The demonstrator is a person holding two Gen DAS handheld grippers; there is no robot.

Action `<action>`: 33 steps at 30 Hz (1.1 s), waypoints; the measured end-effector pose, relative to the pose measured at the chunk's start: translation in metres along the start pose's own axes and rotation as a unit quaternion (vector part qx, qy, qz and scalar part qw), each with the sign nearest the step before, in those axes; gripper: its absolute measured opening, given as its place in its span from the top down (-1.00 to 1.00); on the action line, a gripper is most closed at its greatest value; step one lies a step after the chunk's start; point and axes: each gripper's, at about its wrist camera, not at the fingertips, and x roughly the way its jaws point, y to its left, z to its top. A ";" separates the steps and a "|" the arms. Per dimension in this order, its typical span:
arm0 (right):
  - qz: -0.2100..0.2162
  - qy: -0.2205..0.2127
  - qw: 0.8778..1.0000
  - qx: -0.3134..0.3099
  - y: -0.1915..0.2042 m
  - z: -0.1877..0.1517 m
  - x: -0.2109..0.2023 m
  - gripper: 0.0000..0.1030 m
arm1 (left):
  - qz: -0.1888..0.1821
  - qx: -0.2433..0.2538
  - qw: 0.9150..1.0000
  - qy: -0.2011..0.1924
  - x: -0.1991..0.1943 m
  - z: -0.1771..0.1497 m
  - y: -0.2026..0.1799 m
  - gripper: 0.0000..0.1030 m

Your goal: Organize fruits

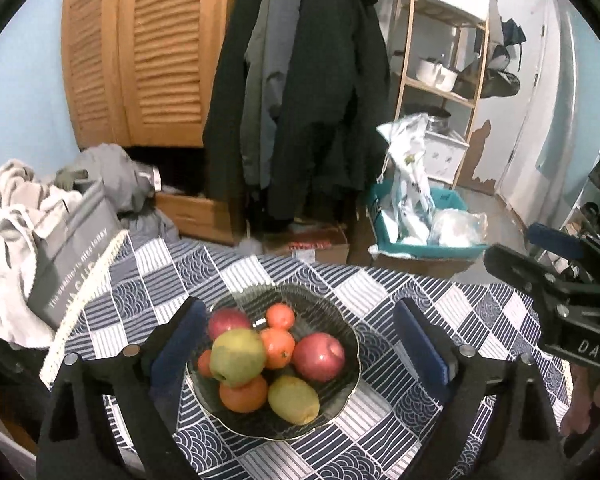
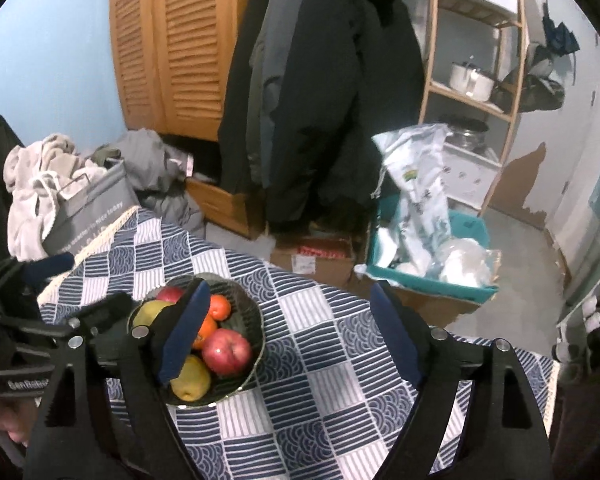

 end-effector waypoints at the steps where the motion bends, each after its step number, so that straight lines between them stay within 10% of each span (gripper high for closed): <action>1: -0.003 -0.003 1.000 0.000 -0.002 0.000 -0.005 -0.60 | 0.000 0.002 1.000 -0.005 -0.004 0.001 -0.001 -0.97; 33: -0.057 -0.042 0.996 0.055 -0.071 -0.020 -0.061 -0.62 | 0.015 0.034 0.998 -0.058 -0.036 0.022 -0.041 -0.98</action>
